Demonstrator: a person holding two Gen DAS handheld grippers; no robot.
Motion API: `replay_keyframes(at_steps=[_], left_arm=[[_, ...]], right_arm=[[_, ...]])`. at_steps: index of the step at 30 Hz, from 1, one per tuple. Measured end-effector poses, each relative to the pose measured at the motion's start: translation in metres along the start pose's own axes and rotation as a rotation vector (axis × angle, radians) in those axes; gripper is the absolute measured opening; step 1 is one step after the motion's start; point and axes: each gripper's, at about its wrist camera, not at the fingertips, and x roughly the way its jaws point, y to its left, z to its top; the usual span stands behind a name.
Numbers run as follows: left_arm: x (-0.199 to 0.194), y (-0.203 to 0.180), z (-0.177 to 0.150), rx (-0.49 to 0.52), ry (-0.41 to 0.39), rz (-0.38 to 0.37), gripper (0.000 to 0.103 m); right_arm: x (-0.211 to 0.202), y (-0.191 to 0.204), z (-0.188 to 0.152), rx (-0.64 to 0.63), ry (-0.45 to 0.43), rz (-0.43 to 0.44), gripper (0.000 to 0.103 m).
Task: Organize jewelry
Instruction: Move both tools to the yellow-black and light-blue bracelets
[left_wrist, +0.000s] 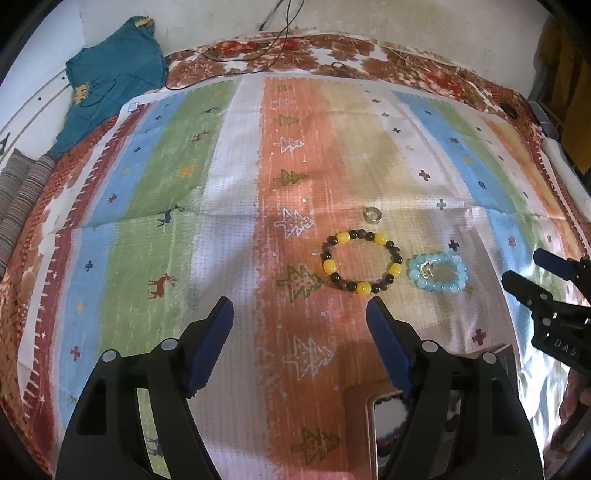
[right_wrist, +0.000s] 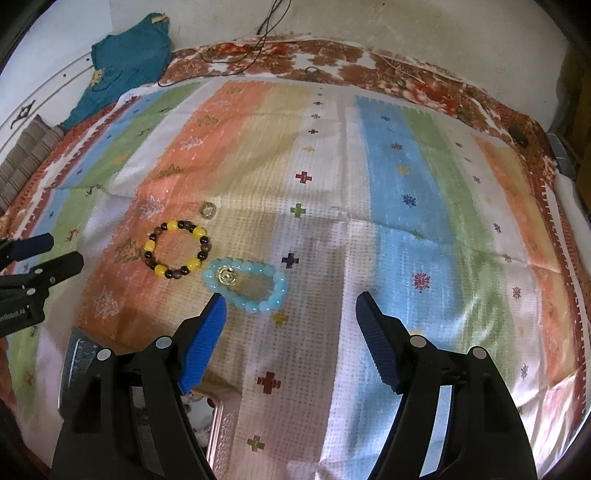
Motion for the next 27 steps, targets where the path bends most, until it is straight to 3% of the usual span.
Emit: replay_keyframes(at_steps=[27], left_arm=[[0.07, -0.006, 0.023, 0.024, 0.105, -0.016, 0.076]], right_arm=[[0.065, -0.001, 0.011, 0.006, 0.113, 0.0, 0.072]])
